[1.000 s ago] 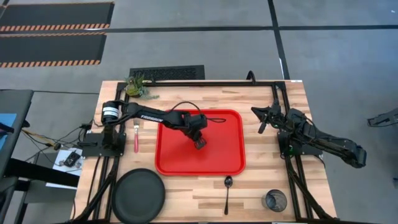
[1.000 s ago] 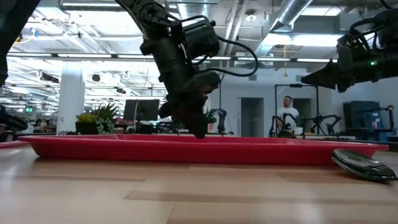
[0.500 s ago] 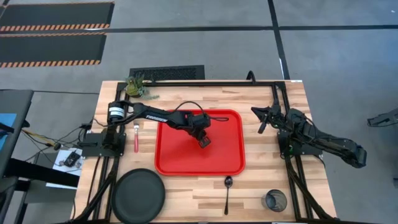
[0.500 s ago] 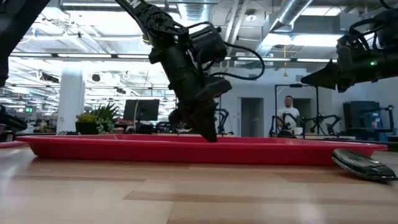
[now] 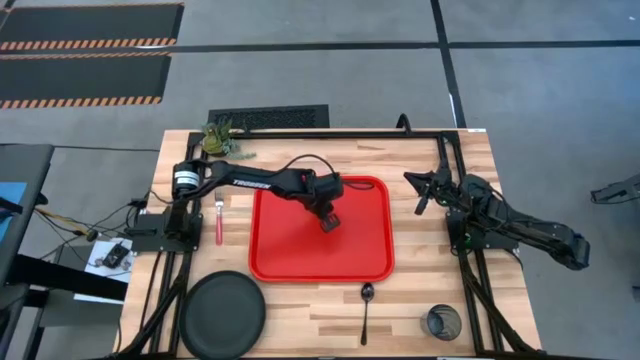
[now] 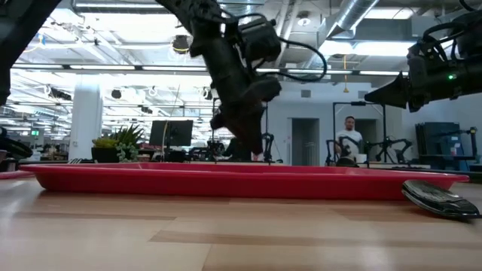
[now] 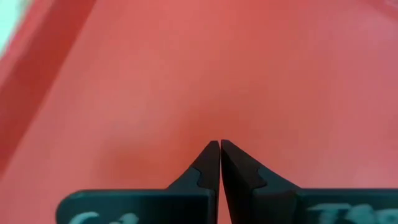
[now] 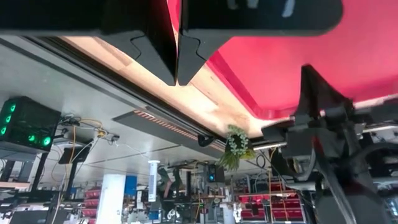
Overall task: Pick and place plate/cup/fork/spoon on tray
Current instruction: Move the red tray to the center of the table
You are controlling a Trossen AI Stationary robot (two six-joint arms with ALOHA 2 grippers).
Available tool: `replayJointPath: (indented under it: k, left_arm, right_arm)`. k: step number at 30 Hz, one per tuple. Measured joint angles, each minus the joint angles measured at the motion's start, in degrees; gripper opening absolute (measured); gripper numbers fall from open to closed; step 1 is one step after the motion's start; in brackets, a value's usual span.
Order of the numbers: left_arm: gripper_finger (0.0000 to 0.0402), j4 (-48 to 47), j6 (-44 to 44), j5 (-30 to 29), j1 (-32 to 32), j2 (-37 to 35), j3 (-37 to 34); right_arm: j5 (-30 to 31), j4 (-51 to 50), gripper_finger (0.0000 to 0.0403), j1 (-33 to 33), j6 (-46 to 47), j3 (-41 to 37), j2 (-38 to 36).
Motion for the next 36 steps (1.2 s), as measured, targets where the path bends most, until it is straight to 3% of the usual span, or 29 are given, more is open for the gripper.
replayJointPath:
  k: [8,12,21,28,36]
  left_arm:
    - [0.0000,-23.18,-2.22,-1.12,-2.31,-0.54,3.00]
    - [0.0000,-29.69,-3.42,-2.33,-4.02,-2.45,2.35]
    - [0.0000,-27.17,-10.05,-1.94,-4.56,-15.96,-12.36]
    - [0.0000,-25.45,-16.43,4.63,-2.55,-23.69,-26.97]
    - [0.0000,-23.02,-19.49,2.92,-0.61,-24.07,-30.37]
  right_arm:
    - [0.02,0.00,0.0040,-0.01,-0.01,0.00,0.00]
    - [0.02,-0.01,0.0040,-0.02,-0.01,0.00,0.00]
    - [0.00,0.00,0.0040,0.00,0.00,0.00,0.00]
    - [-0.02,-0.02,0.0040,-0.02,0.00,0.00,0.00]
    - [-0.02,0.00,0.0040,-0.02,0.00,0.00,0.00]
